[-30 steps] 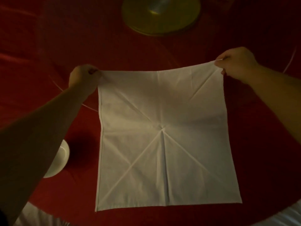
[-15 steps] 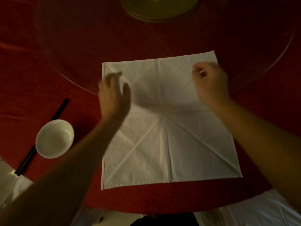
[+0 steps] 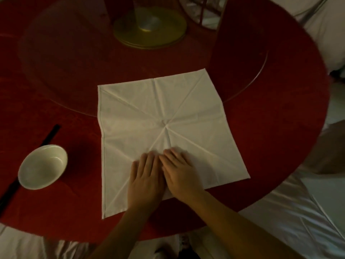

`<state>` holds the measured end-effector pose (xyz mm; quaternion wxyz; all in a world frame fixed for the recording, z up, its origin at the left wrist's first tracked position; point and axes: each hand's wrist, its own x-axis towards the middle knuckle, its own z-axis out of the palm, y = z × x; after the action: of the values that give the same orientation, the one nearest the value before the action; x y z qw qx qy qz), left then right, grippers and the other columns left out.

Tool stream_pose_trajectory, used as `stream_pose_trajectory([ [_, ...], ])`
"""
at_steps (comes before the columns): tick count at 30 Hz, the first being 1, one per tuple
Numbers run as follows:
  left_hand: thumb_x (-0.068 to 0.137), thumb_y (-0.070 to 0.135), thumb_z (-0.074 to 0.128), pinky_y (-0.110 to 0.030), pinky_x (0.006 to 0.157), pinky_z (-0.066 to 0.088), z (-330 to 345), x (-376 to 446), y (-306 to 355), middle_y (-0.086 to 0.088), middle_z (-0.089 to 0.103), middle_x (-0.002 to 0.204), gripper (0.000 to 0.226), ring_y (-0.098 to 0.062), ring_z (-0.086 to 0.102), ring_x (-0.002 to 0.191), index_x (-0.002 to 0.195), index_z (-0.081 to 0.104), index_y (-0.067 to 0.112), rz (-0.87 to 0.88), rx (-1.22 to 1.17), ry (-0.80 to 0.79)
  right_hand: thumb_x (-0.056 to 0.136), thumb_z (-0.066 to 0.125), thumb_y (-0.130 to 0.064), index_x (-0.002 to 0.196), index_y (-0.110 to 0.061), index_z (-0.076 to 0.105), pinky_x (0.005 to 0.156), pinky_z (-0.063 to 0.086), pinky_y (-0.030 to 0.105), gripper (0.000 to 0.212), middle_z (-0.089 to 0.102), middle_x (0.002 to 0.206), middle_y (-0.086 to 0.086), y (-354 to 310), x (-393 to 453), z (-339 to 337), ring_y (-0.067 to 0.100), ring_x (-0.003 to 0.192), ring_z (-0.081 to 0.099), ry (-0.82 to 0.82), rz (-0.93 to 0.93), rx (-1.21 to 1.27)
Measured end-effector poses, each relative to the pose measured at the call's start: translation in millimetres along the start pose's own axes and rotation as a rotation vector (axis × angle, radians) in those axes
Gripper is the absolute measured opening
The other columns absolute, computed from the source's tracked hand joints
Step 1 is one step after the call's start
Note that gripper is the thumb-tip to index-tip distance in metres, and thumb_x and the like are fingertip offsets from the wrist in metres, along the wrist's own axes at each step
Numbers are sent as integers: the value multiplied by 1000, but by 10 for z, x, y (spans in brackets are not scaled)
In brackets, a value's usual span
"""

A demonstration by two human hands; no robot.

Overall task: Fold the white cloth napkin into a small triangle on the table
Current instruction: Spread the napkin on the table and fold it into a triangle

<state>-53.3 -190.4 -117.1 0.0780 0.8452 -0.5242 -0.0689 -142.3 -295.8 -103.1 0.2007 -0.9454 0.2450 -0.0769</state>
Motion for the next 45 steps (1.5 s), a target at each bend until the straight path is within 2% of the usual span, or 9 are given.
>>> stream_pose_trajectory([
  [6, 95, 60, 20, -49, 117, 10, 38, -8, -224, -3, 13, 157, 69, -21, 7, 146, 151, 19, 20, -98, -13, 24, 98, 24, -57, 146, -18, 36, 112, 22, 52, 63, 36, 153, 7, 386, -69, -61, 28, 144, 24, -10, 139, -294],
  [12, 93, 64, 15, -47, 118, 10, -59, -100, -703, -4, 12, 159, 77, -18, 5, 147, 151, 15, 14, -148, 12, 35, 93, 8, -65, 150, -17, 22, 116, 16, 50, 75, 24, 158, 9, 970, -122, -260, 28, 146, 15, -51, 288, -399],
  [18, 93, 60, 20, -45, 117, 12, -80, -114, -705, -9, 15, 157, 78, -23, 10, 146, 150, 18, 7, -123, 30, 54, 90, 3, -68, 151, -15, 8, 116, -1, 41, 81, 10, 161, 8, 1323, -173, -384, 23, 148, 4, -1, 381, -376],
  [28, 94, 62, 13, -37, 114, 4, -248, -104, -631, -12, 35, 150, 80, -28, 27, 139, 142, 37, 3, -164, -21, 17, 85, -7, -70, 152, -23, 1, 118, 0, 46, 83, 1, 162, 6, 1180, -170, -494, 23, 148, -6, -86, 431, -386],
  [31, 97, 54, 7, -42, 113, 5, -328, -51, -566, -16, 36, 145, 74, -20, 8, 145, 136, 38, 0, -143, -11, 4, 93, 14, -61, 149, -22, 30, 114, 21, 54, 69, 25, 157, 13, 964, -127, -542, 33, 145, 19, 3, 371, -365],
  [33, 98, 50, 5, -44, 112, 5, -362, 57, -491, -18, 40, 144, 73, -24, 11, 144, 135, 43, -1, -112, -10, 13, 94, 24, -54, 144, -22, 40, 109, 29, 55, 62, 33, 153, 13, 766, 7, -525, 35, 142, 27, 51, 276, -302],
  [37, 98, 46, 6, -47, 110, 8, -421, 432, -267, -19, 43, 144, 71, -36, 33, 136, 135, 47, 1, -91, 31, 30, 98, 31, -46, 146, -26, 36, 112, 27, 54, 52, 32, 154, 10, 404, 489, -412, 31, 143, 23, 85, 63, -220],
  [42, 93, 45, 36, -51, 111, 8, -355, 971, -262, -17, 25, 152, 65, -34, 13, 144, 144, 32, 4, -35, 89, 69, 100, 20, -48, 146, -27, 32, 115, 18, 52, 52, 31, 155, 7, 203, 1237, -312, 27, 145, 20, 56, -2, -138],
  [45, 94, 45, 28, -52, 114, 8, -386, 1311, -389, -18, 25, 152, 64, -35, 14, 144, 144, 29, 5, -93, 94, 113, 99, 9, -50, 148, -24, 26, 117, 9, 50, 58, 21, 159, 6, 254, 1635, -331, 25, 147, 8, 24, -27, -106],
])
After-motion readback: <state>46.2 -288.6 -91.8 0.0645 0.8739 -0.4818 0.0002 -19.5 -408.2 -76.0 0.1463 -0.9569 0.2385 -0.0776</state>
